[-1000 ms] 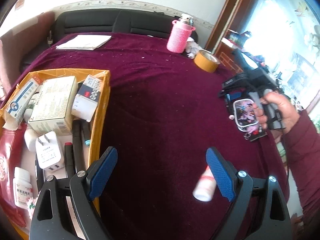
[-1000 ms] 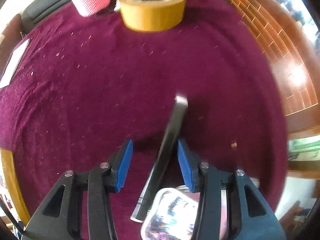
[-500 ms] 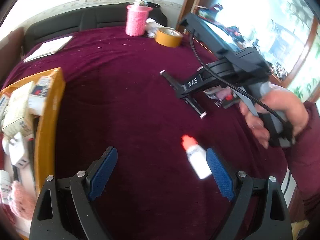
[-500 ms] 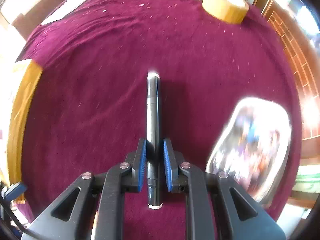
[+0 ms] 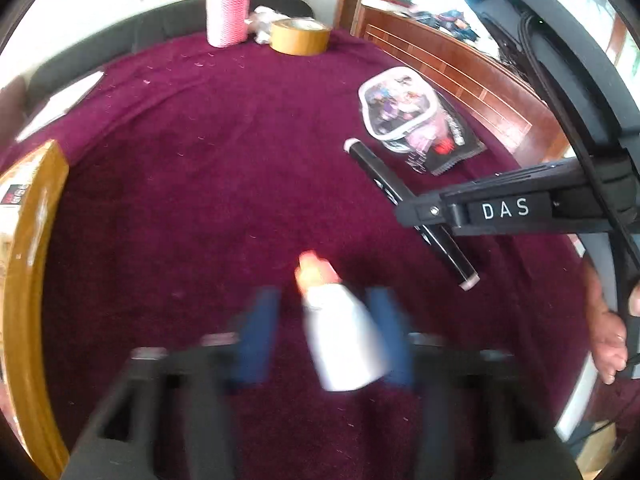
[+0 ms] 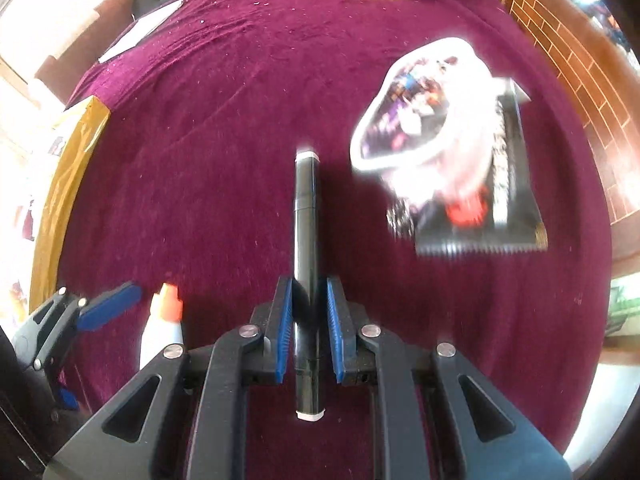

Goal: Organize objects
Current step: 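Grasp the white orange-tipped bottle with the left gripper while the right holds the black marker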

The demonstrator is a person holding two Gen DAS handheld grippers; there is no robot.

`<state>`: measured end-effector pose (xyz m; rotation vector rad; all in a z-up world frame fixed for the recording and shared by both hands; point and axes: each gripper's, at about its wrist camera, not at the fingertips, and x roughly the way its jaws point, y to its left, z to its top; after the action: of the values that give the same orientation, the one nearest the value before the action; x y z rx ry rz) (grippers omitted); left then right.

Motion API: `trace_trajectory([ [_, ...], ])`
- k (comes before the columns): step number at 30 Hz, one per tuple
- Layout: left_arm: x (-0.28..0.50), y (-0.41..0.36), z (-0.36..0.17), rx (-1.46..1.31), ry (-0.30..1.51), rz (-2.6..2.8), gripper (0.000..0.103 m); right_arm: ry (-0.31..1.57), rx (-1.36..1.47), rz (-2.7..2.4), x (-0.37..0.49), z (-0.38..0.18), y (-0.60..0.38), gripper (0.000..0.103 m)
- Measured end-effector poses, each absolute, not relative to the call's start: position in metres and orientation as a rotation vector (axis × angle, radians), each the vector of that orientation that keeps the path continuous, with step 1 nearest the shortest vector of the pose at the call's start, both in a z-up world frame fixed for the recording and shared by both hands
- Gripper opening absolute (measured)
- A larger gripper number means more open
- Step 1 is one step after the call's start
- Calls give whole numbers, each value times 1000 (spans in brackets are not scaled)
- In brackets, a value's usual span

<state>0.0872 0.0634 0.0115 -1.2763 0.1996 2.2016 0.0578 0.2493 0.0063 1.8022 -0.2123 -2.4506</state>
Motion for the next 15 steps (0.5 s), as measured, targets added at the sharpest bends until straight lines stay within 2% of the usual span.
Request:
trace_trajectory([
  [10,96,24,35,-1180,40,2265,23,-311,1688,-2455,66,16,235,13],
  [15,103,-15,55,-1113,-47,2322,23,-256,1632,-2460,71,33,209,13],
])
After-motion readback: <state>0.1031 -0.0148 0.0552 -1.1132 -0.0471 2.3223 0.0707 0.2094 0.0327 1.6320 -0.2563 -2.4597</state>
